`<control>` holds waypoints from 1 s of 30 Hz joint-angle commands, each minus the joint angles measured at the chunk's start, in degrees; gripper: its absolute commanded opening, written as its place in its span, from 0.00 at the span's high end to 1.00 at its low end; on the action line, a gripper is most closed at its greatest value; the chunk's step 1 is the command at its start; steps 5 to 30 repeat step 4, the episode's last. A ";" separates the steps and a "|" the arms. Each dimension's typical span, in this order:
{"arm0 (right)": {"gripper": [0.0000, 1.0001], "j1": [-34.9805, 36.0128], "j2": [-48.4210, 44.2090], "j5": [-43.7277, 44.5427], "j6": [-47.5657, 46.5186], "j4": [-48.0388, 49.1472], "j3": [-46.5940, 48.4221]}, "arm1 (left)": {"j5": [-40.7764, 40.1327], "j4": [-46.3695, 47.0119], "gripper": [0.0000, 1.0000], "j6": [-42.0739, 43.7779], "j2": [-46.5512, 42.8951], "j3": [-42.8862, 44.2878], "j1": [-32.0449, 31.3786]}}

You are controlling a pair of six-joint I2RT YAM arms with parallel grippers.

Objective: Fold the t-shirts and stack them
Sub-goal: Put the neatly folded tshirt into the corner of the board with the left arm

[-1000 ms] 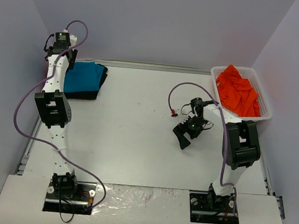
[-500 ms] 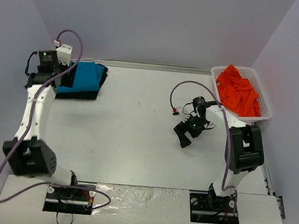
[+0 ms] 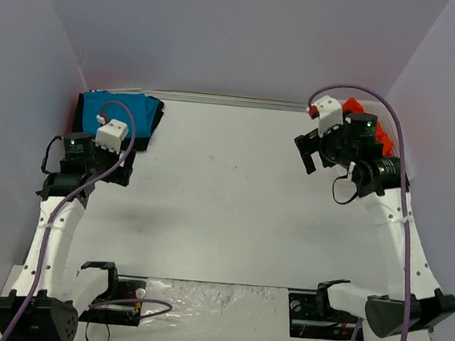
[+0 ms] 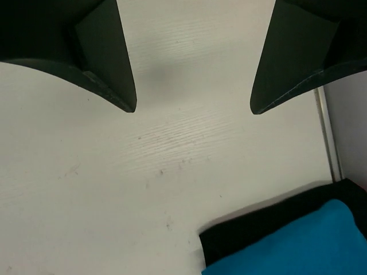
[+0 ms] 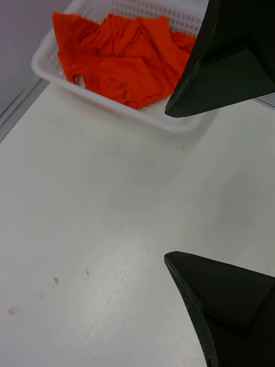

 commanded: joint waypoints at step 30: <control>0.00 -5.77 -8.93 5.39 4.75 4.84 -4.18 | 4.57 1.98 0.19 0.14 -2.20 -1.22 0.32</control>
